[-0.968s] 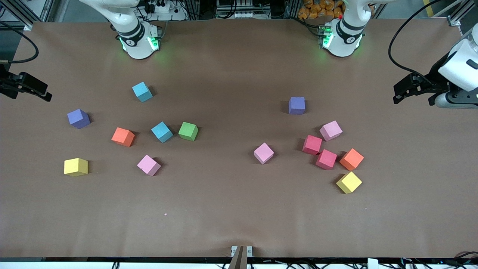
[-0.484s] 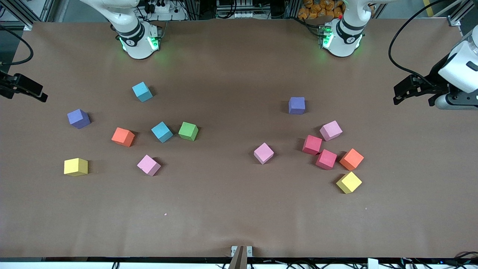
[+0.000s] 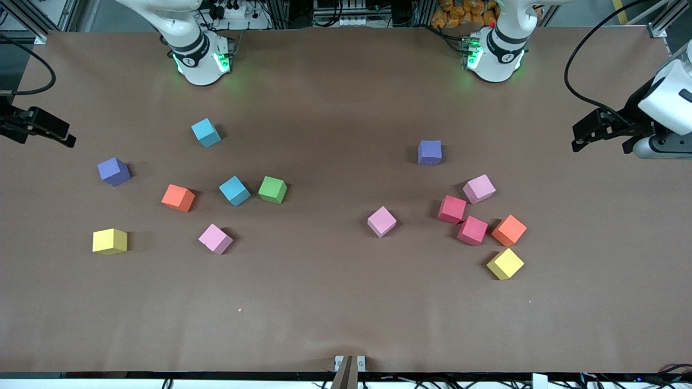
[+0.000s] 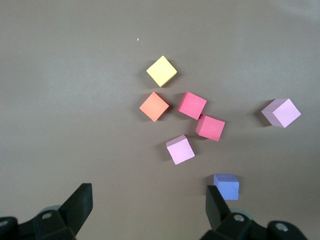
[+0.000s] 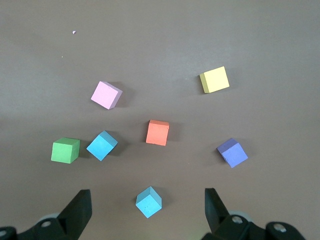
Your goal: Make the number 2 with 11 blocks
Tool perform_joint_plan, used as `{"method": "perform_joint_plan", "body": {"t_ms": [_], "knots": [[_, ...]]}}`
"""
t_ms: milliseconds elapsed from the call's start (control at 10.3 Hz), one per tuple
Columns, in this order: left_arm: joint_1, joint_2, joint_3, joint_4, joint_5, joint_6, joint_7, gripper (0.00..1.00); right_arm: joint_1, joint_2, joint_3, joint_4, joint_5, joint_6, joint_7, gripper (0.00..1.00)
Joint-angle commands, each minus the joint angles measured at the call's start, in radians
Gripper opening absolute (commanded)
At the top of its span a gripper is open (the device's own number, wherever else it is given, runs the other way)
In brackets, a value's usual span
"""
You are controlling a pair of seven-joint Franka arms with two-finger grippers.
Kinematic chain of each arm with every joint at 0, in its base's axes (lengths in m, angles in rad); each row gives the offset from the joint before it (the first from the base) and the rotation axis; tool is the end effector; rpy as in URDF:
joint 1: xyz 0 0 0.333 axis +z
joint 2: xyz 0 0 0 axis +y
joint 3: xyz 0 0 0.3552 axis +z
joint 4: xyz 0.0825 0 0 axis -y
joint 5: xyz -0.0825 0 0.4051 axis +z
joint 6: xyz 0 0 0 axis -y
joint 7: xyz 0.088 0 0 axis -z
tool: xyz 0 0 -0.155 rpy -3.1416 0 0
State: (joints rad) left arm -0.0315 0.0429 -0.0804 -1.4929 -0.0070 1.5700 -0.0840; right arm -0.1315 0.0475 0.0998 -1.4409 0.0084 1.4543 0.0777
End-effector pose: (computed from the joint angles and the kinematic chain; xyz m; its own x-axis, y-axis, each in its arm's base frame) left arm 0.5891 -0.0662 0.6291 0.9991 -0.0277 0.0333 -0.0281 -0.9995 0.0133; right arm 0.5785 -0.0185 0.6417 0.9935 -0.1081 -0.0348 -0.1086 -0.9940 -0.0104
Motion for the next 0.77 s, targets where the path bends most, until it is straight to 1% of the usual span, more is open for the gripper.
{"method": "perform_joint_plan", "body": {"t_ms": [0,194,291,387,678], "knots": [[0.007,-0.003,-0.001,0.011,-0.016,-0.008,0.018,1.0,-0.008,-0.009,0.006,-0.018,0.013,-0.002,0.001,1.0],[0.008,-0.001,0.001,0.006,-0.014,-0.01,0.02,1.0,-0.013,-0.009,0.005,-0.026,0.013,0.0,0.001,1.0],[0.033,0.0,-0.001,0.006,-0.014,-0.01,0.021,1.0,-0.013,-0.011,0.003,-0.032,0.013,0.009,0.002,1.0],[0.036,0.0,-0.001,0.006,-0.016,-0.01,0.021,1.0,-0.008,-0.009,0.005,-0.033,0.013,0.021,0.01,1.0],[0.025,0.0,-0.007,0.006,-0.013,-0.01,0.021,1.0,-0.01,-0.015,0.003,-0.036,0.013,0.003,0.002,1.0]]}}
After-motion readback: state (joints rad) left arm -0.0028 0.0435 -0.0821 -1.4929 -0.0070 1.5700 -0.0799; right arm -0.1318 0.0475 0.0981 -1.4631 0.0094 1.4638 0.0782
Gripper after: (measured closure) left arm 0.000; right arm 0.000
